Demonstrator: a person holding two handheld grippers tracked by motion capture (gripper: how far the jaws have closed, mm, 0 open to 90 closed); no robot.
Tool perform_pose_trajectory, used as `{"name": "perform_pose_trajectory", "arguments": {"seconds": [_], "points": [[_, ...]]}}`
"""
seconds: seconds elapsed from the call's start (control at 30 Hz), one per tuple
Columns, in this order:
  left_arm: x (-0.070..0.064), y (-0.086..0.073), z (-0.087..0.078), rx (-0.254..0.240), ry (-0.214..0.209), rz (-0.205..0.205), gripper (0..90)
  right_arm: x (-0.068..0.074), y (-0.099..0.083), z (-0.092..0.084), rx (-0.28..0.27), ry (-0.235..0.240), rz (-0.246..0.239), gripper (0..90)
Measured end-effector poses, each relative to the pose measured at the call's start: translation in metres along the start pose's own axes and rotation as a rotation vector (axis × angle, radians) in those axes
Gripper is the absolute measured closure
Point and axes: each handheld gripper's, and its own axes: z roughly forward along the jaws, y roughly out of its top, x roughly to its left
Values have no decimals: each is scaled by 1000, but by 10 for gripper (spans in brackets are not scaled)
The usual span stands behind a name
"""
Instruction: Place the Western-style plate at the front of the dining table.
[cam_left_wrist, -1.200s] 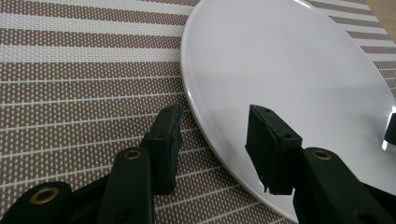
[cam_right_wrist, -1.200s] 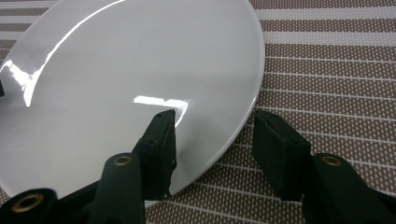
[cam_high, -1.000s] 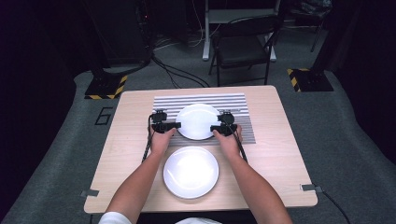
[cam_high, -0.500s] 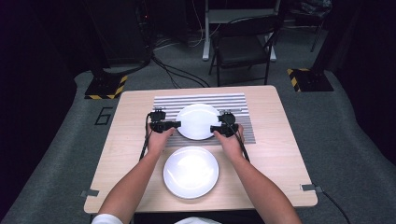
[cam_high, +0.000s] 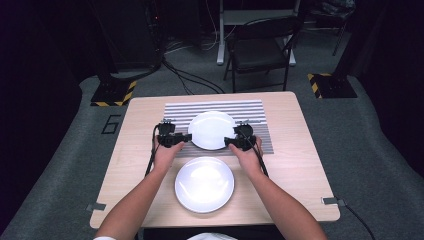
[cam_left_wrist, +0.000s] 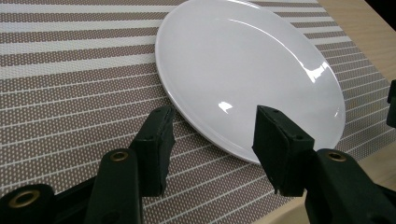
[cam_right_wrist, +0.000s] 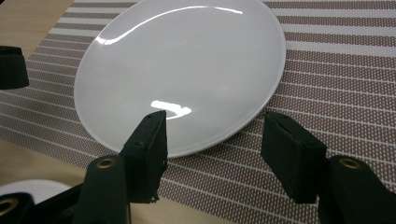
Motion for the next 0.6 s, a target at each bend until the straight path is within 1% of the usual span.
{"name": "perform_pose_trajectory", "arguments": {"seconds": [0.1,0.13,0.17,0.3,0.33,0.5,0.57,0.6], "points": [[0,-3,-5,2,3,13,475,3,-3,-6,-9,13,-5,404],[0,-4,-6,0,0,17,475,2,-4,-7,-10,19,-14,404],[0,-6,-8,-3,-1,16,475,3,-5,-8,-6,24,-8,404],[-2,-13,-13,-5,-17,18,475,4,-12,-14,-7,40,-10,404],[-3,-14,-14,-3,-22,21,475,3,-13,-15,-7,46,-21,404],[-7,-21,-22,-10,-43,36,475,7,-23,-22,-8,77,-12,404],[-9,-24,-25,-10,-45,42,475,8,-27,-26,-8,86,-21,404],[-9,-26,-27,-9,-49,50,475,8,-29,-27,-11,92,-34,404]]}}
